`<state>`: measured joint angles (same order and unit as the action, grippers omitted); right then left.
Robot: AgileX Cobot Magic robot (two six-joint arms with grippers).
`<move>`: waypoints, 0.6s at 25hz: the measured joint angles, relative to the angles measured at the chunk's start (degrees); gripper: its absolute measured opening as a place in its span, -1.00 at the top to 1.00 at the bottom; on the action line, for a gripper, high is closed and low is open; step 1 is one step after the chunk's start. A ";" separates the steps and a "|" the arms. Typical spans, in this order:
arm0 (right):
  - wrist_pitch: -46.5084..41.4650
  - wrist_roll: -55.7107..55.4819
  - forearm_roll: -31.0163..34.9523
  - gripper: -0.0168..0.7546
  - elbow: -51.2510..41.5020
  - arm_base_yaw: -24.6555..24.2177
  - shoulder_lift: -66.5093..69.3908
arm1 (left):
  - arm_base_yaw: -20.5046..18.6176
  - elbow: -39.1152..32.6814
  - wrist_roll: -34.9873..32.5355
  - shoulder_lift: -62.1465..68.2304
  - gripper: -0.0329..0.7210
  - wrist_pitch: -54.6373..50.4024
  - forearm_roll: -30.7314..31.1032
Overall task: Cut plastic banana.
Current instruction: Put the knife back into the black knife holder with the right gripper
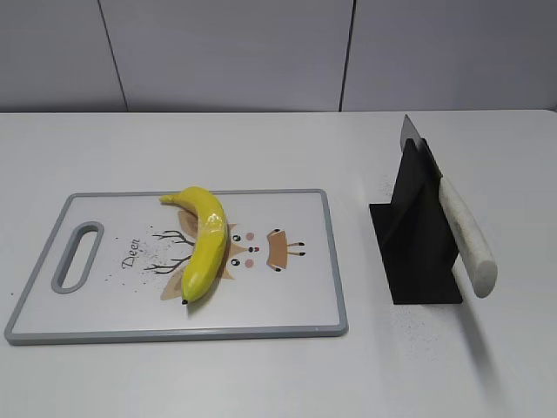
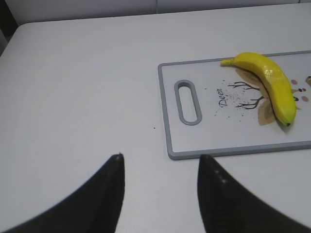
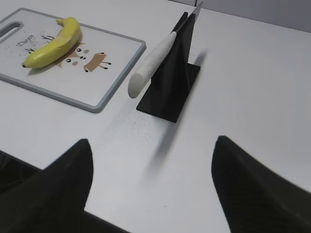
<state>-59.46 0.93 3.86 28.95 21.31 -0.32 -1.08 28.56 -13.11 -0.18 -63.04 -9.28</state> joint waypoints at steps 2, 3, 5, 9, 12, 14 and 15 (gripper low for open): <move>0.00 0.00 0.13 -0.53 0.00 -2.38 0.00 | 0.00 0.00 0.00 0.00 -0.34 0.00 0.00; -0.06 0.00 0.13 -0.53 0.00 -4.07 0.00 | 0.00 0.00 0.00 0.00 -0.34 0.00 0.00; -0.06 0.00 0.17 -0.53 0.00 -7.46 0.00 | 0.00 0.00 0.00 0.00 -0.34 0.00 -0.05; -0.06 0.00 0.23 -0.53 0.00 -14.35 0.00 | 0.00 0.00 0.00 0.00 -0.34 0.00 -0.05; -0.06 0.00 0.23 -0.53 0.00 -17.21 0.00 | 0.00 0.00 0.00 0.00 -0.34 0.00 -0.05; -0.06 0.00 0.23 -0.53 0.00 -17.63 0.00 | 0.00 0.00 0.00 0.00 -0.34 0.00 -0.05; -0.06 0.00 0.23 -0.53 0.00 -17.63 0.00 | 0.00 0.00 0.00 0.00 -0.34 0.00 -0.05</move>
<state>-59.51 0.93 4.09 28.96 3.68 -0.32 -1.08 28.56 -13.11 -0.18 -63.04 -9.33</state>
